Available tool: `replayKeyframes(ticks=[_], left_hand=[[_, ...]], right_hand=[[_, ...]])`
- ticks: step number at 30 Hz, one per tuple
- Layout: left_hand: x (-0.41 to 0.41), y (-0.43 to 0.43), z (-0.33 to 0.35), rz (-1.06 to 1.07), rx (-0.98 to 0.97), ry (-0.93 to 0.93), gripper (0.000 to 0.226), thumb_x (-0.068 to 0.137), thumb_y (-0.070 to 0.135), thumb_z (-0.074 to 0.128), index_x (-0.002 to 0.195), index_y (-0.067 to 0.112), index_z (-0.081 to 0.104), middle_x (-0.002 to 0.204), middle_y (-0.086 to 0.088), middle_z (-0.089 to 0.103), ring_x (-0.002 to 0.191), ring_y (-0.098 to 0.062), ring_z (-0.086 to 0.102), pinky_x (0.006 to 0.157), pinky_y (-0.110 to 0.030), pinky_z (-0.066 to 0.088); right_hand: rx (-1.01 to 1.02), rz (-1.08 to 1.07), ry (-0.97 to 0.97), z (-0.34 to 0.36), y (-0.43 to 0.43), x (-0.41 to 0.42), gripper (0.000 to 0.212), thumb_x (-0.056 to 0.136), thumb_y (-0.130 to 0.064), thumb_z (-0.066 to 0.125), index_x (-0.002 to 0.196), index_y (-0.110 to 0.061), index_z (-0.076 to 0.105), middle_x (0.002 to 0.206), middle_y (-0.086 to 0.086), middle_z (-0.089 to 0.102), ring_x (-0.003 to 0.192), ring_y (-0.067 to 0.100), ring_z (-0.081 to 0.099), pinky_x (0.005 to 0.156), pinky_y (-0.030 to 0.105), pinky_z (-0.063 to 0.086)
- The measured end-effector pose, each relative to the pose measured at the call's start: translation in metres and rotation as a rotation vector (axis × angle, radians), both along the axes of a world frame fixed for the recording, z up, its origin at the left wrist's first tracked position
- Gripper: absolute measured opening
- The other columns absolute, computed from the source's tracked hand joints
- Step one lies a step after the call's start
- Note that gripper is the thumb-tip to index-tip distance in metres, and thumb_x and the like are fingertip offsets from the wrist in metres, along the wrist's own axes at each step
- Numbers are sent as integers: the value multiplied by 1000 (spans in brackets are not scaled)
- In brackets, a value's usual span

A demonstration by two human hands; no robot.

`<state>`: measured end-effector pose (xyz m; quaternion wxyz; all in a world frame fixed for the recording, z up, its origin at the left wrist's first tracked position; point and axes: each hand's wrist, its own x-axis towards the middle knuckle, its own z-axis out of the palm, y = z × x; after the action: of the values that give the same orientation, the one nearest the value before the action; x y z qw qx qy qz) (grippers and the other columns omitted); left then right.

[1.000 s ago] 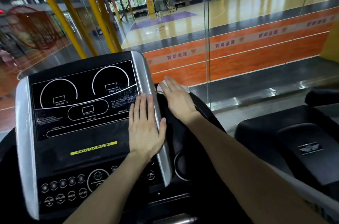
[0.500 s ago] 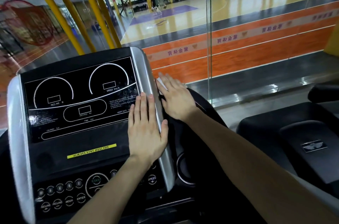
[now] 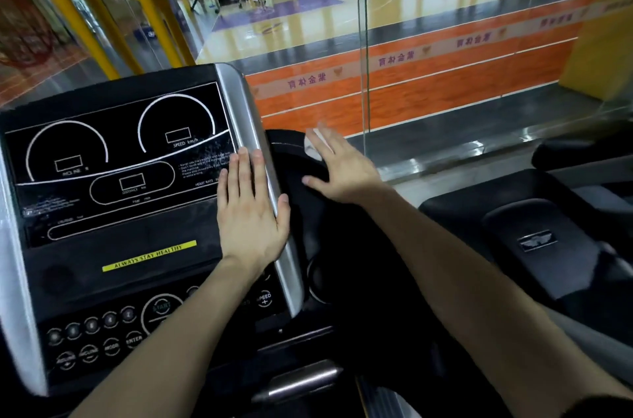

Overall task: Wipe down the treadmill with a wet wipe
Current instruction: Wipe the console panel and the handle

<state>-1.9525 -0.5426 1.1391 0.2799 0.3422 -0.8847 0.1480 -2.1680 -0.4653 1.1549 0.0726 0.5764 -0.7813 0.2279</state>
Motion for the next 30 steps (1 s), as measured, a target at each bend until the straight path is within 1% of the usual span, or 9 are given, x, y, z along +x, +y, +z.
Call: replayKeyframes(ticks=[3,8,10,13,17,19,22,25,30], left_hand=[[1,-2,-1,-15,16,1,84,108,44,40,170,7,-2,178,-18,1,166,-30,-3,132,-53,12],[-2,-2,-4,-35,35,44,84,108,43,39,170,8,-6,178,-17,-3,166,-29,-5,133,-53,10],[-3,-4,-4,-42,49,40,84,107,44,37,170,8,-5,178,-17,-2,166,-30,-4,133,-54,9],[-2,-7,-3,-53,59,16,83,108,48,34,169,8,-6,178,-18,-2,165,-30,-5,133,-54,9],[3,4,-1,-46,124,-22,86,108,52,34,169,6,-5,178,-18,-1,165,-31,-2,132,-56,10],[16,26,-8,-81,123,-62,85,107,51,38,169,3,5,177,-20,4,165,-32,2,132,-56,11],[58,76,-34,-254,114,-120,77,104,42,51,166,3,27,175,-22,17,164,-33,11,132,-54,13],[106,119,-73,-367,183,-136,67,103,36,55,159,3,42,167,-20,35,157,-38,30,130,-52,21],[163,162,-129,-234,285,-201,61,103,39,56,152,4,52,149,-16,56,138,-35,51,121,-48,36]], right_hand=[[21,27,-64,2,17,-11,94,99,-64,59,170,-40,2,178,-14,-5,164,16,13,124,47,37],[-10,-22,-259,-69,164,17,102,95,-60,69,170,-38,4,178,-17,-8,162,16,23,122,42,40],[-9,-61,-243,-92,227,48,105,92,-63,71,171,-37,5,176,-20,-12,163,13,19,124,40,39],[19,-10,-162,-118,297,91,96,93,-66,70,169,-30,24,178,-16,-5,165,13,2,129,41,31],[67,-57,-70,-111,273,81,81,101,-69,53,167,-27,33,178,-17,2,165,14,-4,131,43,26],[107,-99,46,-103,222,66,79,104,-69,43,165,-20,37,179,-10,9,166,23,2,129,49,28],[168,-155,111,-95,191,60,75,107,-63,40,164,-15,37,178,-3,14,165,30,5,129,54,27],[165,-151,85,-111,242,82,70,108,-56,44,167,-21,31,179,-9,8,166,24,-1,131,54,22],[261,-239,60,-149,349,154,74,112,-52,41,172,-26,7,179,-6,-11,165,20,-13,133,53,10]])
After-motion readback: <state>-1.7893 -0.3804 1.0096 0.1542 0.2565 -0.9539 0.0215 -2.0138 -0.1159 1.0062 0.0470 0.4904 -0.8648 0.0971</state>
